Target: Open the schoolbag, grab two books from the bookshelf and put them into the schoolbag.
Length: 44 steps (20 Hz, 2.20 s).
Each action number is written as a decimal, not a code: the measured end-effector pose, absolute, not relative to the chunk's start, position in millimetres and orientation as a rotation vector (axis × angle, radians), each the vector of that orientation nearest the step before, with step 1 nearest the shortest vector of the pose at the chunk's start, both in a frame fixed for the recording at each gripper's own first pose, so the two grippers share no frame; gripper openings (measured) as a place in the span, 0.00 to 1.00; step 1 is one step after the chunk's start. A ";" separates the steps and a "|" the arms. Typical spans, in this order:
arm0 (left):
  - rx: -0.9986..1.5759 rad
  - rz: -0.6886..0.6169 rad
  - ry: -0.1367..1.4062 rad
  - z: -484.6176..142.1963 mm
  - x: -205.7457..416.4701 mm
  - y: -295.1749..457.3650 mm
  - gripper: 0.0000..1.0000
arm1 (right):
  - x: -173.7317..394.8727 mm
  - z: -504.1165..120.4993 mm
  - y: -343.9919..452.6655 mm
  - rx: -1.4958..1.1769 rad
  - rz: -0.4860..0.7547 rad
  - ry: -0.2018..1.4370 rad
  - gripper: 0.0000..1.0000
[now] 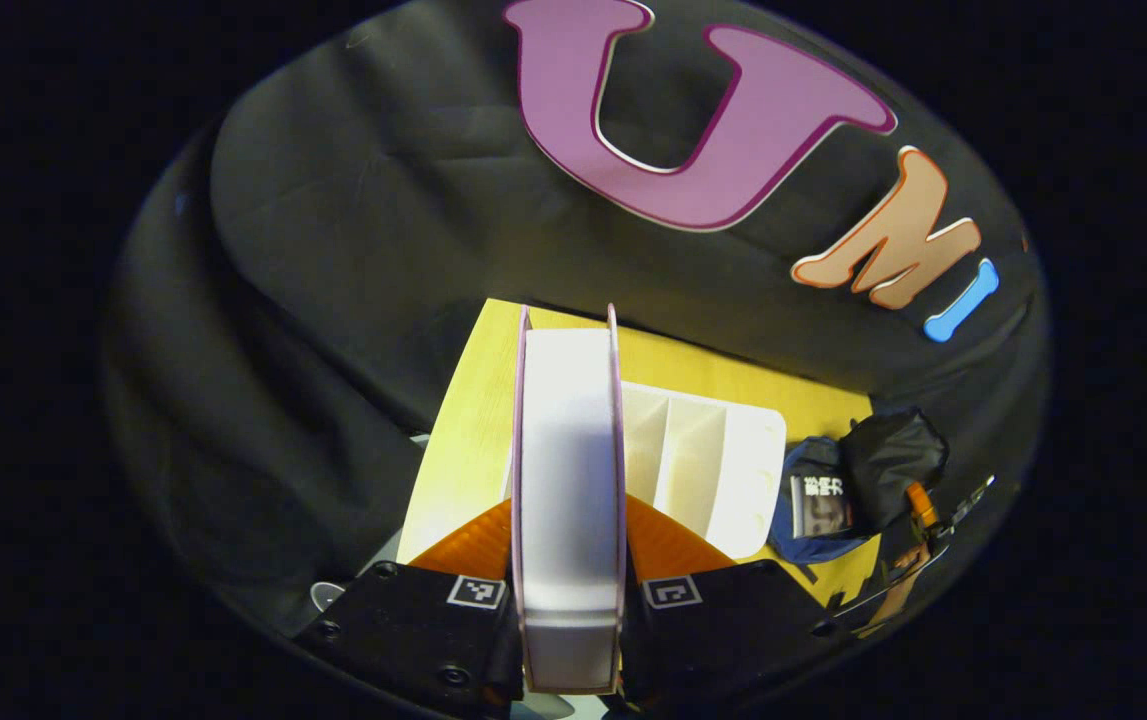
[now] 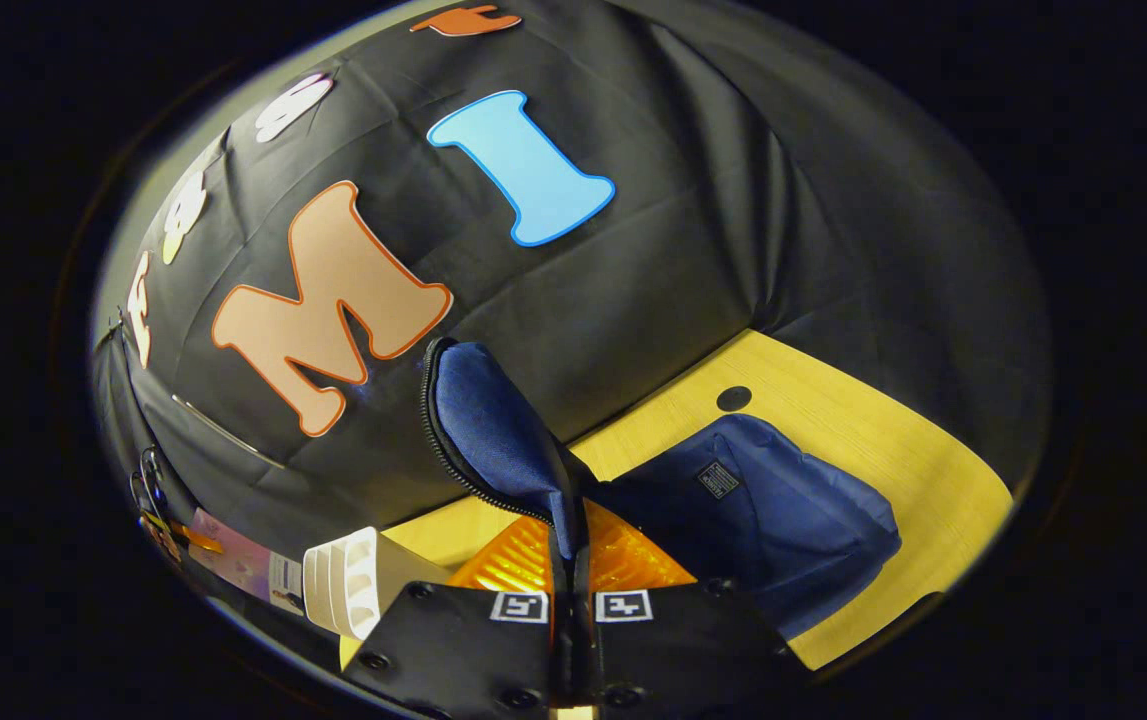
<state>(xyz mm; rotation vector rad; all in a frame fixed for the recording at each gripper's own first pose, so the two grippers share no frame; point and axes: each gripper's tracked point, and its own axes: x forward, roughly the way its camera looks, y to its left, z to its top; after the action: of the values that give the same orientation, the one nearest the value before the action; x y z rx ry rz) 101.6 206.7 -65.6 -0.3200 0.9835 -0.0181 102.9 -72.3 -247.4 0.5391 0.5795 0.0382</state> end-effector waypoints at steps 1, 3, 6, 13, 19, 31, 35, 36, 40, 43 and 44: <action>-0.336 -0.027 0.970 -58.9 97.4 205.6 0.35 | 103.1 -248.3 -72.3 0.536 0.039 0.580 0.04; -0.378 -0.051 0.933 -43.3 95.2 199.4 0.35 | 104.0 -247.1 -72.2 0.533 0.038 0.581 0.04; -0.479 -0.093 0.875 -21.8 94.6 182.2 0.35 | 104.1 -246.0 -73.4 0.535 0.035 0.583 0.04; -0.658 -0.161 0.804 -7.9 89.7 149.2 0.35 | 106.0 -242.4 -75.1 0.517 0.036 0.587 0.04; -0.815 -0.248 0.776 -16.3 91.0 108.0 0.35 | 106.4 -243.0 -75.8 0.514 0.041 0.591 0.04; -0.877 -0.394 0.773 -58.3 118.8 -11.3 0.35 | 106.9 -243.0 -70.2 0.521 0.064 0.603 0.04; -0.898 -0.437 0.835 -81.1 121.4 -60.5 0.35 | 106.1 -243.6 -68.7 0.505 0.074 0.606 0.04; -0.904 -0.449 0.843 -83.9 123.7 -71.7 0.36 | 106.4 -243.2 -68.7 0.503 0.075 0.604 0.03; -0.905 -0.481 0.883 -97.6 134.7 -113.8 0.35 | 105.9 -242.4 -70.2 0.510 0.079 0.603 0.04; -0.883 -0.499 0.919 -112.2 141.1 -144.6 0.35 | 104.0 -242.4 -70.2 0.510 0.084 0.604 0.04; -0.875 -0.500 0.927 -117.3 143.4 -154.1 0.36 | 103.9 -241.9 -70.6 0.512 0.085 0.603 0.04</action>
<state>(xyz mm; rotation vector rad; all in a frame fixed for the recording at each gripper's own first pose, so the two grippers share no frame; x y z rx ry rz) 143.4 -154.1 -117.3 -0.8750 0.9273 -0.5004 103.9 -70.6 -241.9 0.5116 0.6030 0.0849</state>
